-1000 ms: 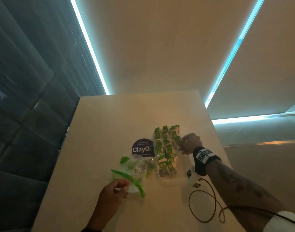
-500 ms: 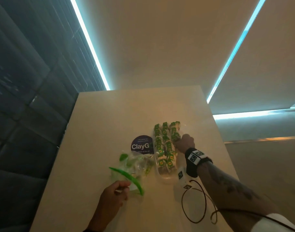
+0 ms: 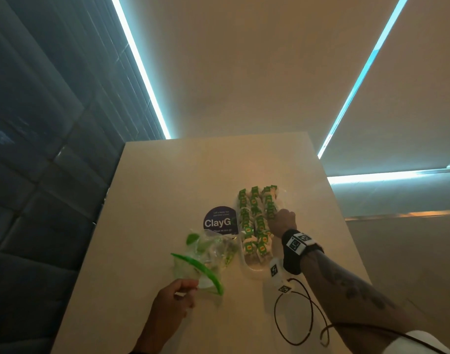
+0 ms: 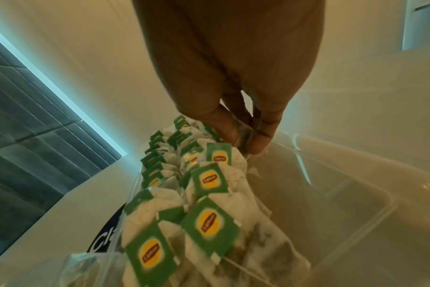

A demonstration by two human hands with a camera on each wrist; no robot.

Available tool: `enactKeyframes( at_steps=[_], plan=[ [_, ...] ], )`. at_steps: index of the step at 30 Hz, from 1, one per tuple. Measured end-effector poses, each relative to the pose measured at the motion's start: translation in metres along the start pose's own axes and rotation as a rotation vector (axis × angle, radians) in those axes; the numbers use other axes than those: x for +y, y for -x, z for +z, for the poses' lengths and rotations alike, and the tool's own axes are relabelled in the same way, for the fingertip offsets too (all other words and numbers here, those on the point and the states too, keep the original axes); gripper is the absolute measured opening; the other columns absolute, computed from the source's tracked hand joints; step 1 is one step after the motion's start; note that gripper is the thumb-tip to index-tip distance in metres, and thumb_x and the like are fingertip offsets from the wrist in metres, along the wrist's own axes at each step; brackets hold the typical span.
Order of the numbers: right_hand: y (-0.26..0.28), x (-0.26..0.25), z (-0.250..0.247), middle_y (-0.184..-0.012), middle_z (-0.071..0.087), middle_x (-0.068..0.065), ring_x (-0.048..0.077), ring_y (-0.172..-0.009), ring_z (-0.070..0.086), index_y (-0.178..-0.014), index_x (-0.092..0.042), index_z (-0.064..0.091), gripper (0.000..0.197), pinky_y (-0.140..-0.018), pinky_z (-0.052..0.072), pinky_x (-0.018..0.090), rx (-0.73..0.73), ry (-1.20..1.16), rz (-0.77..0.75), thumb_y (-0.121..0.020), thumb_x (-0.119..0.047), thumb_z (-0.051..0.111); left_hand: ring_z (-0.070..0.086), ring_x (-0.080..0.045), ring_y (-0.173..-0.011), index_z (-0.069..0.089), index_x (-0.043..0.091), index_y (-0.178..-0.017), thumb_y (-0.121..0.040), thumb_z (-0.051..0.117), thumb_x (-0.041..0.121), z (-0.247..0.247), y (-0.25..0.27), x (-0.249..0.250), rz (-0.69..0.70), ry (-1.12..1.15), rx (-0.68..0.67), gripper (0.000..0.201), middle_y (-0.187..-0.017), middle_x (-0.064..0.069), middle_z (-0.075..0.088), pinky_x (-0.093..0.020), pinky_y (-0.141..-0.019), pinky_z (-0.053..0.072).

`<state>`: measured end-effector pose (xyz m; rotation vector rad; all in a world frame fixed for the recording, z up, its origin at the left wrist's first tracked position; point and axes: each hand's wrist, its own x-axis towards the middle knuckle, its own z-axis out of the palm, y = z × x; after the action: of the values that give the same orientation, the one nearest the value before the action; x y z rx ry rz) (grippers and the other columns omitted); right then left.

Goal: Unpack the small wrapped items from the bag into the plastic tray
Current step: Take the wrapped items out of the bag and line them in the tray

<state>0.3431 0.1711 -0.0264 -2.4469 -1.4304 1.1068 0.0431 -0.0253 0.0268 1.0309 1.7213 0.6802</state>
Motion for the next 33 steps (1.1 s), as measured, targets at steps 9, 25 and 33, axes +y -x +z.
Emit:
enactKeyframes(
  at_steps=[9,25,33],
  plan=[
    [-0.009,0.014,-0.001,-0.119,0.054,0.021,0.036,-0.101,0.061,-0.115,0.001,0.056,0.055,-0.082,0.050,0.035,-0.008,0.037,-0.070,-0.088,-0.048,0.055,0.062,-0.010,-0.096,0.070,0.029,-0.093,-0.084,0.062,-0.001,0.001,-0.001,0.010,0.120,-0.204,0.080,0.033,-0.103,0.006,0.066,-0.016,-0.082,0.044],
    [0.178,-0.028,0.063,-0.130,0.045,-0.006,0.018,-0.107,0.056,-0.120,-0.023,0.049,0.043,-0.085,0.051,0.036,-0.062,0.229,-0.737,-0.083,-0.038,0.065,0.048,-0.026,-0.128,0.048,0.015,-0.134,-0.093,0.048,0.018,0.041,-0.044,0.006,0.306,-0.769,-0.165,0.041,-0.140,-0.007,0.043,-0.034,-0.100,0.044],
    [0.196,-0.034,0.050,-0.117,0.064,0.012,0.032,-0.108,0.059,-0.108,-0.012,0.066,0.027,-0.089,0.048,0.036,-0.092,0.163,-0.845,-0.085,-0.007,0.053,0.075,-0.019,-0.078,0.079,0.024,-0.089,-0.068,0.039,0.041,0.058,-0.060,0.005,0.435,-1.063,-0.273,0.048,-0.090,-0.001,0.076,-0.035,-0.070,0.059]
  ],
)
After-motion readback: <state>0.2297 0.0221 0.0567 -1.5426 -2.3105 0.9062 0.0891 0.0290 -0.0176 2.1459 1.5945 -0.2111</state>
